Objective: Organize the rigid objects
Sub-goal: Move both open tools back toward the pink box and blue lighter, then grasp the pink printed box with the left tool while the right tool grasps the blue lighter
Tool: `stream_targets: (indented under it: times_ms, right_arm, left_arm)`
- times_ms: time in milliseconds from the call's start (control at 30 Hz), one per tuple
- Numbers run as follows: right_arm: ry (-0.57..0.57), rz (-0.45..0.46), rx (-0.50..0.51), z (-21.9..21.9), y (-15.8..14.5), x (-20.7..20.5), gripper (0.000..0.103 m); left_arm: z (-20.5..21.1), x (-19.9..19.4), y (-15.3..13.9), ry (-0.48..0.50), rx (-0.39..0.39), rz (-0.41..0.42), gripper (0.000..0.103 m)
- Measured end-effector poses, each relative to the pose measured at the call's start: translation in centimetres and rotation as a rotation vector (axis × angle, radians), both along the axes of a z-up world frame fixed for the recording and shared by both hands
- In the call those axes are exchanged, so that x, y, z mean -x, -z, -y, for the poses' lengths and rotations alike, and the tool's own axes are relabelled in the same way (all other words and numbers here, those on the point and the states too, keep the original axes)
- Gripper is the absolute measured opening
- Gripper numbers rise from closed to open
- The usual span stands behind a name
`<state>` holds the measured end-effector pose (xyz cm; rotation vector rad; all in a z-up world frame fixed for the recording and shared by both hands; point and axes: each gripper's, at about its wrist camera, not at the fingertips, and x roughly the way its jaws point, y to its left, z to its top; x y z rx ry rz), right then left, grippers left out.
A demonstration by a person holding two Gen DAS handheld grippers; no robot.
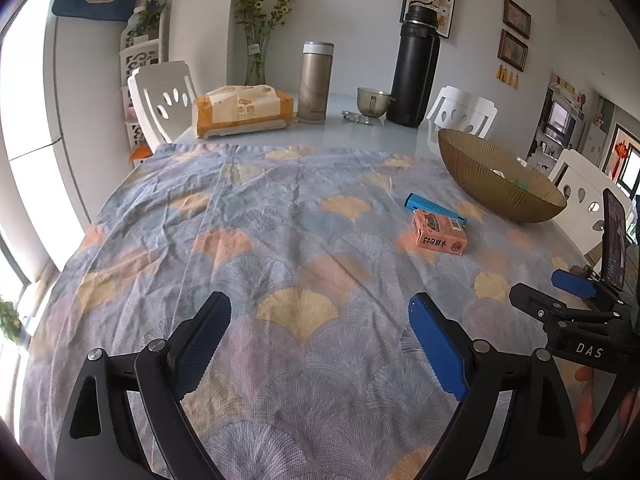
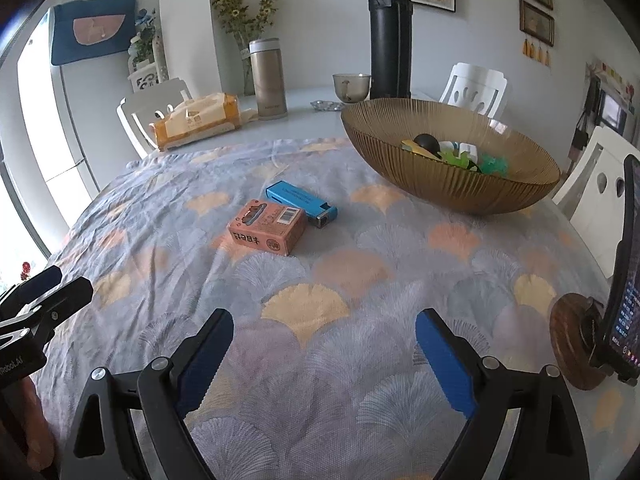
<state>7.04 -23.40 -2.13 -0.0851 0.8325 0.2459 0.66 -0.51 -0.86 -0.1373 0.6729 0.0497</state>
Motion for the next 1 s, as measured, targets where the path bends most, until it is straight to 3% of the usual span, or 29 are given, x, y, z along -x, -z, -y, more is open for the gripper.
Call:
stream_targets:
  times_ms: [200,300,400,533,567,600,633,900,1000]
  right_arm:
    - [0.0,-0.05,-0.012,0.3,0.5,-0.7,0.092]
    - [0.0,-0.131,-0.077,1.3,0.4,-1.4,0.092]
    - [0.007,-0.205,-0.097,2.3,-0.5,-2.5,0.092]
    - [0.005,-0.203,0.0,2.4,-0.6,-4.7,0.091]
    - [-0.006,-0.207,0.033,2.2,-0.1,-5.2,0.083]
    - [-0.02,-0.216,0.04,2.2,0.2,-5.6,0.069]
    - [-0.031,-0.227,0.041,2.2,0.7,-5.8,0.065]
    - [0.002,-0.227,0.066,3.5,1.6,-8.3,0.063]
    - [-0.023,-0.235,0.074,2.8,1.7,-9.2,0.063]
  left_arm:
    - [0.2,-0.4,0.2,0.003,-0.012,-0.026,0.09]
    - [0.7,-1.2,0.5,0.047,-0.02,-0.093,0.09]
    - [1.4,-2.9,0.4,0.123,0.046,-0.194,0.09]
    - [2.8,-5.9,-1.5,0.165,0.133,-0.189,0.09]
    - [3.6,-6.7,-1.8,0.181,0.125,-0.189,0.09]
    - [4.7,-7.8,-1.9,0.21,0.11,-0.191,0.09]
    - [5.8,-9.1,-1.7,0.236,0.087,-0.202,0.09]
    - [11.3,-14.8,1.2,0.25,-0.101,-0.253,0.09]
    - [9.5,-15.1,1.4,0.216,-0.078,-0.274,0.09]
